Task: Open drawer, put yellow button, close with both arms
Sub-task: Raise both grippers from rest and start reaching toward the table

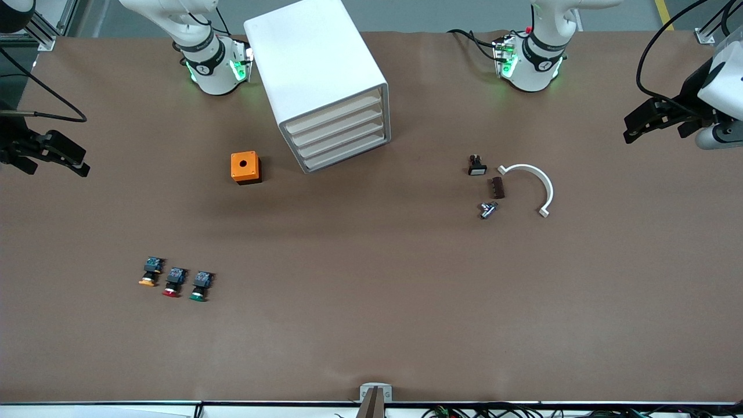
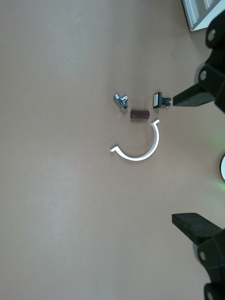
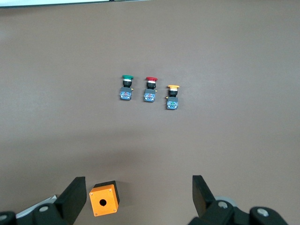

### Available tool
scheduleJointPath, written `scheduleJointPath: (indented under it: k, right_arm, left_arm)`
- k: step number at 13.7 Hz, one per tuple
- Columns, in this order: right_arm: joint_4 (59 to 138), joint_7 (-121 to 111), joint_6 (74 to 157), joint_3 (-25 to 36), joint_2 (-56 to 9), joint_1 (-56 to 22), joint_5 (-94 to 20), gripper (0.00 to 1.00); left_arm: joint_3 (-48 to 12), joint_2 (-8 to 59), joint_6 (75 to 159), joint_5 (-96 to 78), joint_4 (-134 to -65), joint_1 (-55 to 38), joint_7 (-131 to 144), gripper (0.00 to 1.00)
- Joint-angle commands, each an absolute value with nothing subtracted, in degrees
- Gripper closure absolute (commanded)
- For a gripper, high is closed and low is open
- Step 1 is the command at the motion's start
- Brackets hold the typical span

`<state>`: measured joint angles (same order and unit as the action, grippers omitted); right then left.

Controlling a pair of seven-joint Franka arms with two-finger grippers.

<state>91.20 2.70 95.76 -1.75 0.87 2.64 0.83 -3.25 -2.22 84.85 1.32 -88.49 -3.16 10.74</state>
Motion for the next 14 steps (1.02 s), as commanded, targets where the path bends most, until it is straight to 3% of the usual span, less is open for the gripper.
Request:
scheduleJointPath:
  k: [1, 14]
  right_arm:
    - [91.2, 2.9, 95.6, -2.6, 1.1, 3.3, 1.7, 0.00]
    - [91.1, 2.2, 97.2, -2.2, -2.2, 4.8, 1.2, 0.00]
  left_arm:
    - [-3.4, -1.9, 83.9, 1.6, -87.5, -2.7, 9.4, 0.00]
    - [-3.5, 7.6, 83.9, 0.9, -85.0, -3.4, 10.0, 0.00]
